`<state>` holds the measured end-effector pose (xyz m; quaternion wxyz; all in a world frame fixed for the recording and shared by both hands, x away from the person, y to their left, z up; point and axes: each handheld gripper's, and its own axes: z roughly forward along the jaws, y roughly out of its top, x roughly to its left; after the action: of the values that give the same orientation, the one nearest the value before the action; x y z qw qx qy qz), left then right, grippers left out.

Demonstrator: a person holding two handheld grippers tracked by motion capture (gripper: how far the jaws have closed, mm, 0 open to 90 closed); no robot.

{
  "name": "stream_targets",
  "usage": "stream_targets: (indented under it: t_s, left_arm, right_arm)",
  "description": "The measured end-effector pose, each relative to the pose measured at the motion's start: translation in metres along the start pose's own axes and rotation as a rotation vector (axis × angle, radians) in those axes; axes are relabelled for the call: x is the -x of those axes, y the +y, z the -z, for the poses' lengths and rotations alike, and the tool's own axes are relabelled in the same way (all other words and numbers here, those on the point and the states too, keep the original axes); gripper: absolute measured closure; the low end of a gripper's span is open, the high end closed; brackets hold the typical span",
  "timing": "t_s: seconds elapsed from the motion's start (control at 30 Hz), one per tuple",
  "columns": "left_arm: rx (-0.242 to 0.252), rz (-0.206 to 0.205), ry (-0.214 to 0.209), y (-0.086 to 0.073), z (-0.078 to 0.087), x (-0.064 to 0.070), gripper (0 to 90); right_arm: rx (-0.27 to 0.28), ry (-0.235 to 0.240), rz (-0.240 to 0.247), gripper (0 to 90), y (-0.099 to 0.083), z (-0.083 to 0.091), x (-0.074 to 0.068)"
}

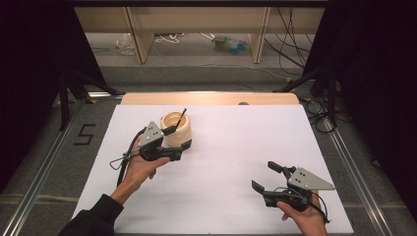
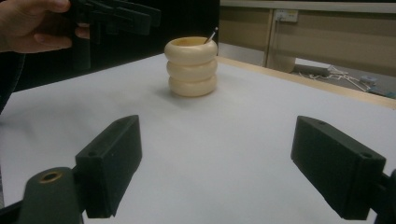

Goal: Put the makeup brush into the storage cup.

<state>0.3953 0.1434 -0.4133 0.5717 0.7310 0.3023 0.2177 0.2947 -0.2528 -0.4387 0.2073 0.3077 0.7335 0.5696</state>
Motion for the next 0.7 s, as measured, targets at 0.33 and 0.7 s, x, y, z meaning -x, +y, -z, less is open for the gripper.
stream_targets:
  t_s: [0.33, 0.7]
  left_arm:
    - [0.014, -0.025, -0.022, -0.006, 0.008, 0.008, 22.9]
    - [0.016, -0.04, -0.038, -0.015, 0.02, 0.012, 20.8]
  right_arm:
    - [0.0, 0.001, 0.0, 17.4, 0.0, 0.0, 0.0]
    - [0.004, -0.001, 0.003, 17.4, 0.0, 0.0, 0.0]
